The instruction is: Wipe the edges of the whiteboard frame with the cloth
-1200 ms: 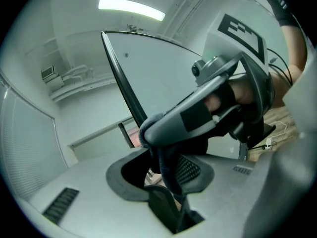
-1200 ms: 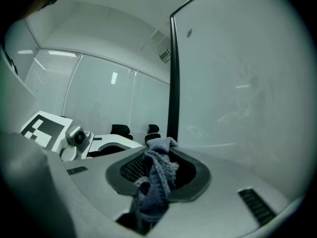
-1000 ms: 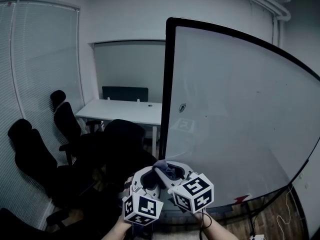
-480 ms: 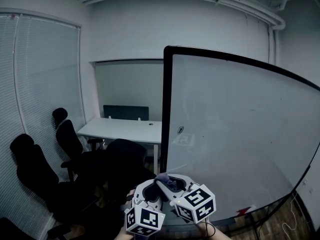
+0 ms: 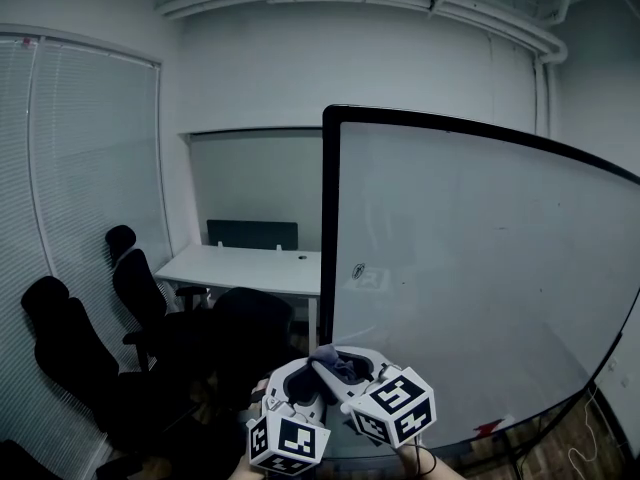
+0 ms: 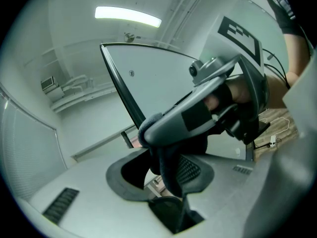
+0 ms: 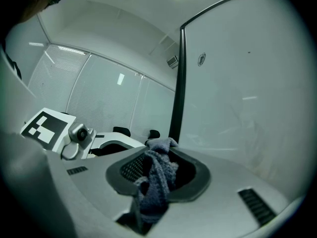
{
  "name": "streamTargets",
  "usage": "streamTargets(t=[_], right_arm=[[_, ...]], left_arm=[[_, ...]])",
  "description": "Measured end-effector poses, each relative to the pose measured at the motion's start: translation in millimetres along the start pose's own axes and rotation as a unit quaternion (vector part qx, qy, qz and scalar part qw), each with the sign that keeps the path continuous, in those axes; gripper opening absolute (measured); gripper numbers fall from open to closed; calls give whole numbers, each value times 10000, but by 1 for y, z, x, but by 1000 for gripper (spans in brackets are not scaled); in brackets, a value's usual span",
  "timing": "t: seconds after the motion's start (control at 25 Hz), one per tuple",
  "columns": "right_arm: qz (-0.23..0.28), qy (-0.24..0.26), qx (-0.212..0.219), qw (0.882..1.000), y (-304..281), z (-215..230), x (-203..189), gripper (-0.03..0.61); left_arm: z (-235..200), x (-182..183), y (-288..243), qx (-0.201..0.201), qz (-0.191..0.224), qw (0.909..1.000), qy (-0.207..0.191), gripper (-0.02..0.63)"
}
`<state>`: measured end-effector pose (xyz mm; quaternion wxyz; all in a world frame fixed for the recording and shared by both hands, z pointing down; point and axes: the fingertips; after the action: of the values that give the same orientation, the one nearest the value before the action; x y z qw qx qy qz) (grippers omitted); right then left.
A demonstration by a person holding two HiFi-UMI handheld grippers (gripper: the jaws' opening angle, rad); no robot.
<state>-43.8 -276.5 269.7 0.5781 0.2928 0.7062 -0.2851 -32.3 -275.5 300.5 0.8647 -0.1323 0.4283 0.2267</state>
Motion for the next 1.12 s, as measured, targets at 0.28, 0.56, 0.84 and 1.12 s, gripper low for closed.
streamTargets(t=[0.28,0.56,0.84,1.12], right_arm=[[140,278,-37,9995,2,3,24,104],[303,510,-46,9982,4,6,50,104],[389,850,-93,9956,6,11,80,104],[476,979,-109,9940,8,13,102,104]], left_arm=[[-15,20,0,111,201,9997,-122,133],[-31,40,2,191,355,9988,-295,133],[-49,66,2,272,569,9974,-351,133],[-62,84,3,304,671,9963,-438,133]])
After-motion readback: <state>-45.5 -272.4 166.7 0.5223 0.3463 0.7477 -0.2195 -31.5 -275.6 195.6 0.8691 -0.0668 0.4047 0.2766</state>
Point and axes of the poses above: the fingertips, and each gripper's own axes: y backward along the fingers, z to its right, x out of its top
